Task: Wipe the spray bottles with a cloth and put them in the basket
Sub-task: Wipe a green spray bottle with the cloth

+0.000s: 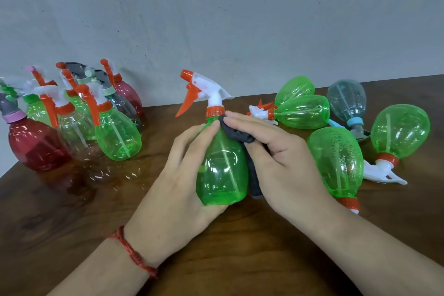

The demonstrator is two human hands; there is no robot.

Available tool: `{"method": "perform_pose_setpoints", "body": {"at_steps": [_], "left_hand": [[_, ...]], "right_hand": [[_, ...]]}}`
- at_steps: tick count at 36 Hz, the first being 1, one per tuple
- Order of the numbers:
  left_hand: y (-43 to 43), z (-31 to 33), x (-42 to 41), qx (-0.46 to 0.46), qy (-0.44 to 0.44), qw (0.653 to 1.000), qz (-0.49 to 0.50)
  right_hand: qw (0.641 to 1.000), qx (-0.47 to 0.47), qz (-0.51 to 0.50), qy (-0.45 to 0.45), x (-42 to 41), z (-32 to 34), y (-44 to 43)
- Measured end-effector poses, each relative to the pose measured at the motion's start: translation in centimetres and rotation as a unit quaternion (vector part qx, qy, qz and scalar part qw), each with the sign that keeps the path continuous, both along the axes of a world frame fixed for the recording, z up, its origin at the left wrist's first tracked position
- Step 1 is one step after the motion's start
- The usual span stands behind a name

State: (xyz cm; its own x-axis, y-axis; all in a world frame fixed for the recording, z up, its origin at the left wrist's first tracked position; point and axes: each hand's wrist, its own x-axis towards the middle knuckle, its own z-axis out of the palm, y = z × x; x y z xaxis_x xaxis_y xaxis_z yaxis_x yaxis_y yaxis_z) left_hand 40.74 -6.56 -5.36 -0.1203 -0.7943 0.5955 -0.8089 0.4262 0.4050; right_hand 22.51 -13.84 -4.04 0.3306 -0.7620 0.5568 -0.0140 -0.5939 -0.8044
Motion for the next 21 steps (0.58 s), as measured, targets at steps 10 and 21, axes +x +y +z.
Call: {"method": "perform_pose_setpoints", "body": {"at_steps": [10, 21], "left_hand": [[0.4, 0.0, 0.6, 0.064, 0.166, 0.982, 0.06], [-0.3, 0.1, 1.9, 0.082, 0.271, 0.954, 0.102]], "right_hand": [[0.99, -0.116, 0.029, 0.071, 0.2, -0.6, 0.5], [0.976, -0.159, 0.076, 0.126, 0.6, -1.0, 1.0]]}}
